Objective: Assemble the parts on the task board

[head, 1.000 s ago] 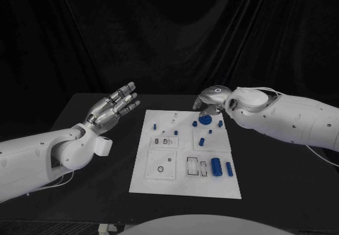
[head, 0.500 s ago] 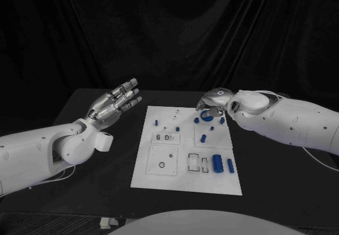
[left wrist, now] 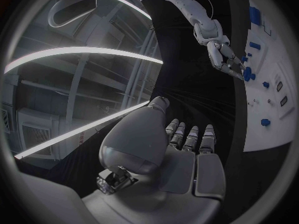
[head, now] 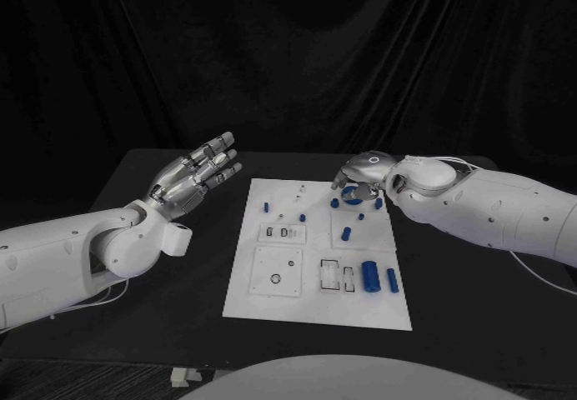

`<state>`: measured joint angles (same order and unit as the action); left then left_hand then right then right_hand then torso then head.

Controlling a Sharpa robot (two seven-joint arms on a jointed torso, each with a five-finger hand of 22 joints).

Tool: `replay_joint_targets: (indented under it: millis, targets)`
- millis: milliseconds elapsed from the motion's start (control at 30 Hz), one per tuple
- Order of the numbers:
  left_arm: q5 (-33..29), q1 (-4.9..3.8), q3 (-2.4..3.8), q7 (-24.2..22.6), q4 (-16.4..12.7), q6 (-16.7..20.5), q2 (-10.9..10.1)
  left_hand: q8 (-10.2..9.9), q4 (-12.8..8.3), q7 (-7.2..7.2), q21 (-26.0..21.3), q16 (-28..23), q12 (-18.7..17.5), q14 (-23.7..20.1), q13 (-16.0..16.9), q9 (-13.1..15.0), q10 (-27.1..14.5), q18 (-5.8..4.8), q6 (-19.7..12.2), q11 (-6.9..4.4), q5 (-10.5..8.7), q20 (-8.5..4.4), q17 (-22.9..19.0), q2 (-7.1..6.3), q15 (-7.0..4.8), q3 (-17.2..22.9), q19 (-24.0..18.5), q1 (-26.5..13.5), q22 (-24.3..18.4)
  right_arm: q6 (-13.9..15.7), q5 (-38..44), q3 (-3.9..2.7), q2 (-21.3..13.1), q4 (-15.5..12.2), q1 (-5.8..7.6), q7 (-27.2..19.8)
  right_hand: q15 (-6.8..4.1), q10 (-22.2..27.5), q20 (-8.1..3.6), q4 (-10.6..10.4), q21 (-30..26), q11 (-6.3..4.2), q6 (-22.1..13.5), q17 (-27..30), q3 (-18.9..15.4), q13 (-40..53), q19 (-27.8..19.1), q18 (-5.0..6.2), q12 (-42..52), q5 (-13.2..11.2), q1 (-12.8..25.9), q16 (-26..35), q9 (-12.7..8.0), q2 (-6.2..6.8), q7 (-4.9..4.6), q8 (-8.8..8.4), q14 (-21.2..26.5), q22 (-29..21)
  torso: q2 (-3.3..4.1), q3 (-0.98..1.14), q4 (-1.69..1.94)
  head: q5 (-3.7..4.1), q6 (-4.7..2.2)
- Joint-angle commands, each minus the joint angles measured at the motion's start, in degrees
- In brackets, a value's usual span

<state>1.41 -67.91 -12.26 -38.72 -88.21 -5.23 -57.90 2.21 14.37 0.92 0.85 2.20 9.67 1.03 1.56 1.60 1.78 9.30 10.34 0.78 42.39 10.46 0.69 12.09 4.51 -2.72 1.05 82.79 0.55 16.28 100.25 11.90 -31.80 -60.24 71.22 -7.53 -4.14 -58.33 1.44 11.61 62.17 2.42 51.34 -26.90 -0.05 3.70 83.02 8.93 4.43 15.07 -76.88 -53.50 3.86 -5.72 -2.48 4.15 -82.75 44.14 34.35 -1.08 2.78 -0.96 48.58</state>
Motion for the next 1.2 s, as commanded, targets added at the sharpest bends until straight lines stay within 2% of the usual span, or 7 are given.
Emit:
replay_joint_targets:
  millis: [33,600,900,1067,1200]
  targets:
    - [0.07,0.11,0.05,-1.70,0.10,-1.26,0.20,-0.23,-0.01,-0.22,-0.14,-0.17,-0.21,0.00,-0.01,-0.04,0.11,0.80,-0.33,0.56,0.24,0.20,-0.04,-0.03,-0.06,0.36,0.13,0.75,-0.02,1.35,0.61,-0.03,0.29,0.45,-0.31,-0.91,-0.07,-0.42,0.03,-0.02,0.32,-0.07,0.19,-0.07,0.28,-0.02,-0.34,-1.19,-0.19,-0.39,-0.26,0.09,0.06,0.40,0.39,-0.09,0.30,0.11,-0.02,-0.02,0.00,0.10,0.04]
    - [0.07,0.42,0.05,-0.93,0.65,-2.28,0.11,-0.37,-0.35,-0.64,-0.07,0.11,-0.25,0.19,-0.01,-0.09,0.08,0.78,-0.68,0.73,0.24,0.61,0.04,0.01,0.58,0.86,0.26,0.82,0.03,0.44,0.61,-0.03,2.26,3.22,-1.93,-1.42,-0.15,-1.05,-0.02,-1.01,0.65,-0.23,1.08,-0.06,1.15,0.07,-0.84,-1.19,-0.23,-2.15,0.73,-0.03,0.24,1.03,0.60,0.11,0.34,0.75,-0.14,-0.07,0.01,-0.01,0.73]
    - [0.07,0.67,0.05,-0.90,0.81,-2.65,0.26,-0.41,-0.51,-0.73,-0.01,0.23,-0.28,0.26,-0.01,-0.10,0.06,0.75,-0.79,0.80,0.25,0.79,0.07,0.05,0.83,1.09,0.36,0.85,0.07,0.21,0.61,-0.03,3.25,4.71,-2.35,-1.66,-0.16,-1.21,-0.02,-1.15,0.78,-0.25,1.09,-0.10,1.25,0.10,-0.85,-1.22,-0.18,-2.32,0.82,-0.08,0.24,1.06,0.61,0.09,0.33,0.97,-0.04,-0.10,0.05,0.38,0.55]
    - [0.07,0.85,0.05,-0.97,0.89,-2.73,0.32,-0.43,-0.70,-0.67,-0.04,0.03,-0.27,0.13,-0.01,-0.09,0.06,0.79,-0.82,1.03,0.24,0.83,0.00,0.06,0.59,1.38,0.31,0.85,0.05,0.44,0.61,-0.04,3.79,5.56,-2.76,-1.85,-0.12,-1.39,0.00,-1.58,0.95,-0.14,1.81,-0.17,2.09,0.09,-0.98,-1.25,-0.23,-1.49,0.82,-0.18,0.39,0.77,0.54,0.33,0.33,1.28,-0.07,-0.09,0.00,0.43,0.52]
    - [0.07,0.94,0.05,-0.92,0.93,-2.80,0.28,-0.43,-0.71,-0.67,-0.03,0.09,-0.20,0.16,0.00,-0.09,0.07,0.79,-0.81,1.04,0.24,0.83,0.02,0.06,0.58,1.40,0.34,0.84,0.06,0.43,0.60,-0.04,4.06,5.98,-2.92,-1.96,-0.10,-1.51,0.03,-1.68,1.25,-0.12,3.43,-0.33,3.67,0.04,-1.10,-1.28,-0.38,0.41,0.43,-0.36,0.81,0.73,0.47,0.93,0.34,1.78,-0.12,-0.10,-0.03,0.33,0.77]
